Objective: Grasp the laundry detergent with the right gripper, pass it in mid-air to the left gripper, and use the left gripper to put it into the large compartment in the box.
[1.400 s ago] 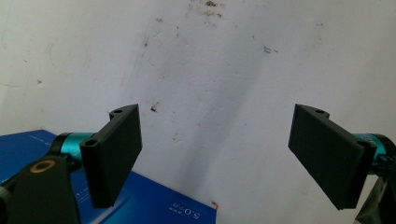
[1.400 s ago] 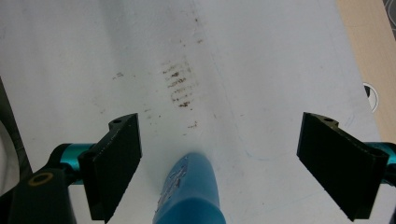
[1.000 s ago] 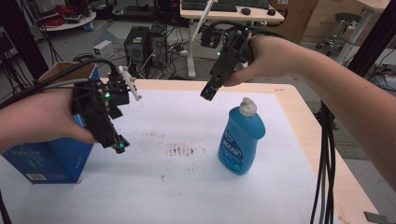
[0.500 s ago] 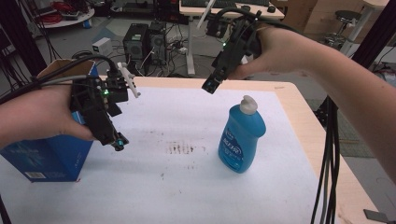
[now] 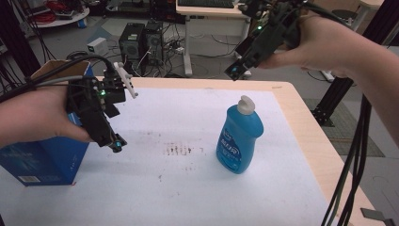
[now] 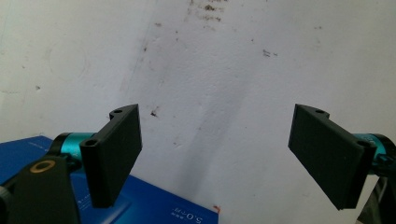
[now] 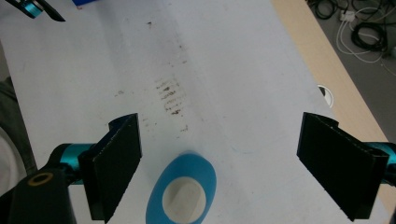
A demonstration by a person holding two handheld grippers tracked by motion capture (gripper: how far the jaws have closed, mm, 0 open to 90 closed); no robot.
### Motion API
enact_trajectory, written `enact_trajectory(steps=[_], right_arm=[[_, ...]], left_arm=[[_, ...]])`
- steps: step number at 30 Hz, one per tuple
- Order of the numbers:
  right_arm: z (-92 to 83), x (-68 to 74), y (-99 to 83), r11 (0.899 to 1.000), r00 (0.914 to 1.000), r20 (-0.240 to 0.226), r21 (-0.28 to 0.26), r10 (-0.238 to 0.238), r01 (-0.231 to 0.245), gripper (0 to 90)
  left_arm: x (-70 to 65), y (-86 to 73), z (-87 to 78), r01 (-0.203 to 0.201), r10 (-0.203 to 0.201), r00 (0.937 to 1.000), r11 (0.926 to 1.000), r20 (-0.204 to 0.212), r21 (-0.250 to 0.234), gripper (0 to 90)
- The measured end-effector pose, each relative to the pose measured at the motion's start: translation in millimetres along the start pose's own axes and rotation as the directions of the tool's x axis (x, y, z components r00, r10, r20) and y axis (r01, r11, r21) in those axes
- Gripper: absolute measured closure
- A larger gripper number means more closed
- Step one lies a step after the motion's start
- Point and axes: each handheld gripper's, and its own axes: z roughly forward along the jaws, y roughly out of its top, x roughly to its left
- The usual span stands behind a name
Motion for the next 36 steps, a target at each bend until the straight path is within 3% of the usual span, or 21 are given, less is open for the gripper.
enact_trajectory(steps=[7, 16, 24, 36], right_arm=[[-20.3, 2.1, -20.5, 0.997, 0.9986, 0.025, -0.070, 0.047, -0.045, 13.2], [-40.6, 13.1, -56.6, 0.982, 0.9915, 0.073, -0.167, 0.107, -0.094, 13.2], [-31.1, 23.4, -98.2, 0.958, 0.9794, 0.070, -0.233, 0.189, -0.169, 13.2], [-6.6, 44.1, -138.1, 0.933, 0.9645, 0.077, -0.286, 0.252, -0.221, 13.2]], left_arm=[[0.0, -1.0, 0.1, 0.001, -0.001, 1.0000, 1.0000, 0.001, -0.002, 17.5], [0.9, -0.5, 0.5, -0.003, 0.003, 1.0000, 1.0000, 0.006, -0.006, 17.5], [-0.1, -0.1, 0.2, -0.007, 0.007, 1.0000, 1.0000, 0.005, -0.006, 17.5], [0.8, -3.6, -2.1, -0.004, 0.003, 1.0000, 0.9999, -0.002, -0.010, 17.5]])
